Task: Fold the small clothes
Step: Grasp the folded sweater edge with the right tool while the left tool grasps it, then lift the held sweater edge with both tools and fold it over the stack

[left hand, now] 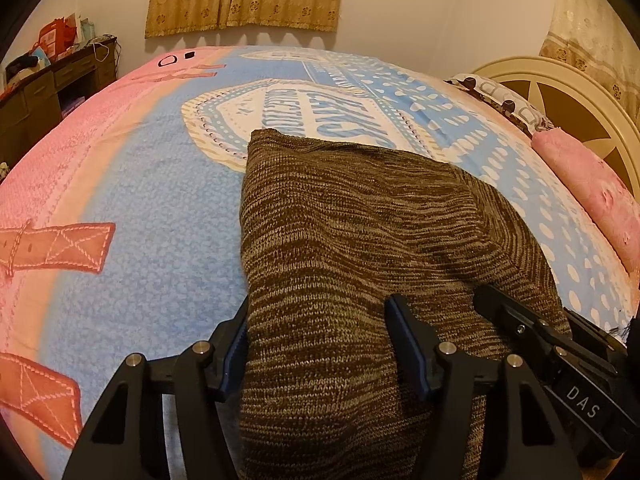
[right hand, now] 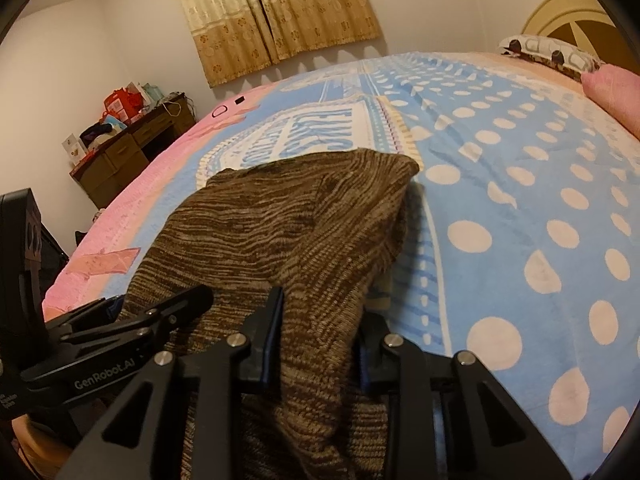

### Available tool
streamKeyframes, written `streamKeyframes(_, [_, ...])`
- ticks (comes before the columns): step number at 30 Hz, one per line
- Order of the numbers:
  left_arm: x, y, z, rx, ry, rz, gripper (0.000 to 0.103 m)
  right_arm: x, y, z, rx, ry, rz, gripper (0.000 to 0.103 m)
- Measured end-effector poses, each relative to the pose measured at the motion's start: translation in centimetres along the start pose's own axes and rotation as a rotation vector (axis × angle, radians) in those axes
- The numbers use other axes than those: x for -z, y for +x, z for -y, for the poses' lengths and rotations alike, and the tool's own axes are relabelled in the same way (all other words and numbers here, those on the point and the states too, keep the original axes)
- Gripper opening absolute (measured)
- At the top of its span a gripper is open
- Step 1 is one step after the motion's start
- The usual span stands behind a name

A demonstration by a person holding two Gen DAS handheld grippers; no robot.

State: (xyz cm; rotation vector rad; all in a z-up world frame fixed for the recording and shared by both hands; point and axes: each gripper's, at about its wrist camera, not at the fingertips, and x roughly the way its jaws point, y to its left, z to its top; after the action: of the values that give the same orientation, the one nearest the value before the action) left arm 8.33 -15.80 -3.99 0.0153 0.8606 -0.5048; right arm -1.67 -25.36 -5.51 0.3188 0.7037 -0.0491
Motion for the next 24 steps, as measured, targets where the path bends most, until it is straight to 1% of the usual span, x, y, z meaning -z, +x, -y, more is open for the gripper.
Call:
streamKeyframes(5, [0.1,-0.2,0.3,-0.004,0.010,0.009,0.055,0.0,-0.1,-0.3,0.011,-0.009,0.009,0.031])
streamKeyframes(7, [0.1,-0.2,0.4,-0.002,0.018,0.012,0.050,0.0,-0.1,-0.6,0.023,-0.017,0.014,0.031])
streamKeyframes(16, [0.1,-0.4,0.7,-0.015,0.033,0.018,0.047,0.2,-0.3,-1.8,0.079,-0.065,0.036,0.029])
streamKeyframes(21, [0.1,-0.4,0.6,-0.016,0.033,0.018,0.047,0.2,-0.3,-2.0,0.088,-0.069,0.039,0.029])
streamKeyframes(24, [0.1,-0.4,0.6,-0.011,0.029,0.020,0.043,0.2,-0.3,-2.0,0.088,-0.071,0.043,0.029])
